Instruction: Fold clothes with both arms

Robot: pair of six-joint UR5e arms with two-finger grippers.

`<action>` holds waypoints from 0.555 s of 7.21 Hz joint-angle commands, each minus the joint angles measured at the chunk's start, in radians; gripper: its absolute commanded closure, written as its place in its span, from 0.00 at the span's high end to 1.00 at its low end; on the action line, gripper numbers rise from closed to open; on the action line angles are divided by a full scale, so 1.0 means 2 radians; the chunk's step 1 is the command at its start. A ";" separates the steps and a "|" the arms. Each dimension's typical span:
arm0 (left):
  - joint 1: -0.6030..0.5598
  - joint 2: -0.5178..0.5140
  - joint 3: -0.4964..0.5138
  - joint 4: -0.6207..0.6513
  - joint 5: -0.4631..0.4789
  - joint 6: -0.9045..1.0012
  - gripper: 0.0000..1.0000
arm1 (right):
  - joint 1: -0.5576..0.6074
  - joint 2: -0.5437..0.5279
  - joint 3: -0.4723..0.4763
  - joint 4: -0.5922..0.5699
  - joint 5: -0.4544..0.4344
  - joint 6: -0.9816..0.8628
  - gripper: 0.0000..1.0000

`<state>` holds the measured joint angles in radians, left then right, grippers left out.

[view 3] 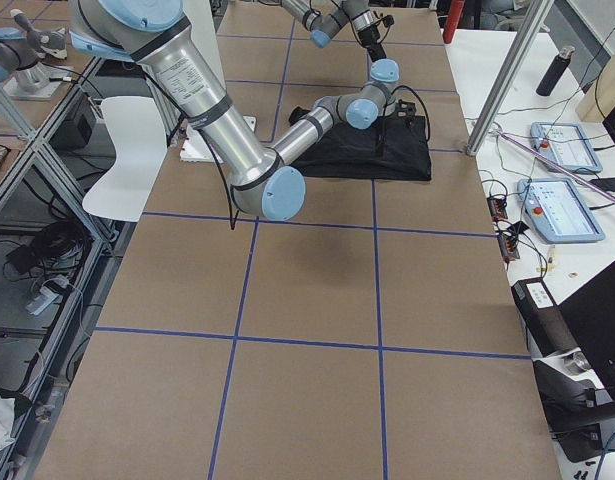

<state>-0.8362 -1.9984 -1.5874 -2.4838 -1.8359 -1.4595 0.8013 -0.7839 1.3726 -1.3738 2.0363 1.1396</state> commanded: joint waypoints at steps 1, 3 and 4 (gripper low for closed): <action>0.002 0.002 -0.011 -0.001 0.001 0.000 1.00 | 0.001 0.031 -0.068 0.002 -0.037 -0.037 0.99; 0.002 -0.002 -0.014 -0.001 0.003 0.000 1.00 | 0.001 0.070 -0.130 0.016 -0.052 -0.051 0.99; 0.002 -0.002 -0.014 -0.001 0.004 0.000 1.00 | -0.002 0.086 -0.168 0.039 -0.059 -0.050 0.99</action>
<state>-0.8330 -2.0009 -1.6136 -2.4851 -1.8305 -1.4588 0.8014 -0.6592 1.1295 -1.3400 1.9355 1.0457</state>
